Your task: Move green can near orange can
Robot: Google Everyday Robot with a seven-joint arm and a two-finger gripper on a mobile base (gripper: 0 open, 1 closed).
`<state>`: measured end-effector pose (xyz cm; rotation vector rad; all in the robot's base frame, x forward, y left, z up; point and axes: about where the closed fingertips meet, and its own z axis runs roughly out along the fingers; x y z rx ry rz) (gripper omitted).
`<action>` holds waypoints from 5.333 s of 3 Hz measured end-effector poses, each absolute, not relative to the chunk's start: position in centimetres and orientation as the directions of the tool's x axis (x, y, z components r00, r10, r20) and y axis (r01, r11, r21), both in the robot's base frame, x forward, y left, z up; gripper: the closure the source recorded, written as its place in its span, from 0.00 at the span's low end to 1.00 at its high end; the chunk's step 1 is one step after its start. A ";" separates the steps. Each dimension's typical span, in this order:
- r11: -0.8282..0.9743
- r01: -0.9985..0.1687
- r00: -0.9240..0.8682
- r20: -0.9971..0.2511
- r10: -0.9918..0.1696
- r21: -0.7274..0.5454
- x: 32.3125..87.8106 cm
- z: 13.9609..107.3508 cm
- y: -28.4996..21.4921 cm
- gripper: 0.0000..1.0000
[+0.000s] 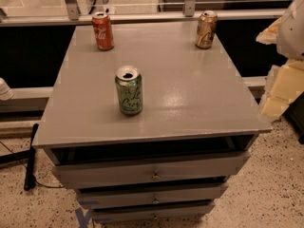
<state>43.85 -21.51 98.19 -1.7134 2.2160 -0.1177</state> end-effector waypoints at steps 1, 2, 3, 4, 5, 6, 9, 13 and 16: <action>0.271 -0.925 -0.218 -0.212 -0.953 -0.267 43.8 98.2 -21.5 0.00; 0.278 -0.922 -0.215 -0.241 -0.946 -0.270 44.0 98.3 -21.1 0.00; 0.304 -0.918 -0.206 -0.348 -0.915 -0.254 44.5 97.9 -19.6 0.00; 0.336 -0.919 -0.195 -0.504 -0.841 -0.205 44.8 96.3 -17.5 0.00; 0.345 -0.927 -0.178 -0.635 -0.752 -0.149 44.8 95.1 -14.8 0.00; 0.335 -0.939 -0.167 -0.749 -0.642 -0.078 44.6 93.2 -11.5 0.00; 0.318 -0.947 -0.179 -0.887 -0.426 0.039 43.4 92.1 -5.2 0.00; 0.265 -0.963 0.002 -0.982 -0.191 -0.054 50.3 89.2 5.6 0.00; 0.284 -0.957 0.026 -0.990 -0.138 -0.064 51.7 88.2 6.3 0.39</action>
Offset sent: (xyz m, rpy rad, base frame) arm 0.0035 0.0092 -0.0036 0.0647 -0.0070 -0.0007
